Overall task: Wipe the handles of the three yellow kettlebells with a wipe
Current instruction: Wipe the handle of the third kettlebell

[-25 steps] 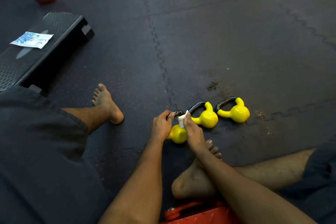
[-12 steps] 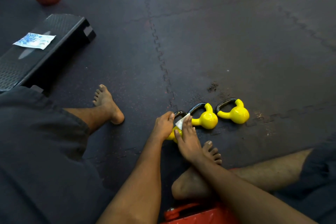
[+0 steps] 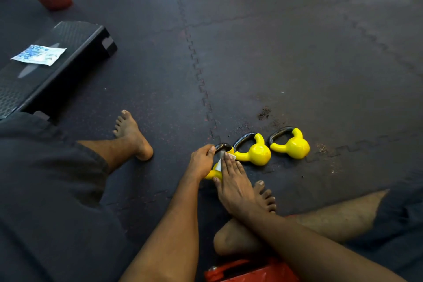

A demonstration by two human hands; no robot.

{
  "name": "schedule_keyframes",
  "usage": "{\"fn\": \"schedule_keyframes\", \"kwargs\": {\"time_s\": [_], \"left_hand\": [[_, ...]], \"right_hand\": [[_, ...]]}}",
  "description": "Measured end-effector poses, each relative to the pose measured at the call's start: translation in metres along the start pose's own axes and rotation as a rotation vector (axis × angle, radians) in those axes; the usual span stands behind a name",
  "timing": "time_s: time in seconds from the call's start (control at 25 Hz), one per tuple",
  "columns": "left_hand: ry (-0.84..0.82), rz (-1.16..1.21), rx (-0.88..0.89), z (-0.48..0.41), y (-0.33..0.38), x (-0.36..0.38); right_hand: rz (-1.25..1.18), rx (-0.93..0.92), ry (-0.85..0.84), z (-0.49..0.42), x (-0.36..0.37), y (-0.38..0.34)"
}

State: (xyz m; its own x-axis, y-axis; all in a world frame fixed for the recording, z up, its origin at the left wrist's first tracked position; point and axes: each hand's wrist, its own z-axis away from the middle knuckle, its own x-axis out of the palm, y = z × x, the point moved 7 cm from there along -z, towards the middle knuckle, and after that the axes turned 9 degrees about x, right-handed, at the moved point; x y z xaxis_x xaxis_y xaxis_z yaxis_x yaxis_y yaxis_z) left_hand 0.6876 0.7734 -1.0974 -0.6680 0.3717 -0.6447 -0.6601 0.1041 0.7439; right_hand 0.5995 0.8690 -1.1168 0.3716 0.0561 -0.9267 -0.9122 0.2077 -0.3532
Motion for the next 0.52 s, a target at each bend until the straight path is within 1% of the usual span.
{"fn": "schedule_keyframes", "kwargs": {"time_s": [0.2,0.32,0.52], "left_hand": [[-0.002,-0.015,0.02,-0.001,0.005,0.001],[-0.01,-0.015,0.021,-0.002,0.007,0.001],[-0.061,-0.045,0.042,-0.004,0.024,0.012]], "right_hand": [[0.115,-0.04,0.017,-0.004,-0.006,-0.001],[0.24,-0.07,0.048,-0.006,-0.007,-0.005],[0.356,-0.025,0.059,-0.01,-0.006,0.0]]}}
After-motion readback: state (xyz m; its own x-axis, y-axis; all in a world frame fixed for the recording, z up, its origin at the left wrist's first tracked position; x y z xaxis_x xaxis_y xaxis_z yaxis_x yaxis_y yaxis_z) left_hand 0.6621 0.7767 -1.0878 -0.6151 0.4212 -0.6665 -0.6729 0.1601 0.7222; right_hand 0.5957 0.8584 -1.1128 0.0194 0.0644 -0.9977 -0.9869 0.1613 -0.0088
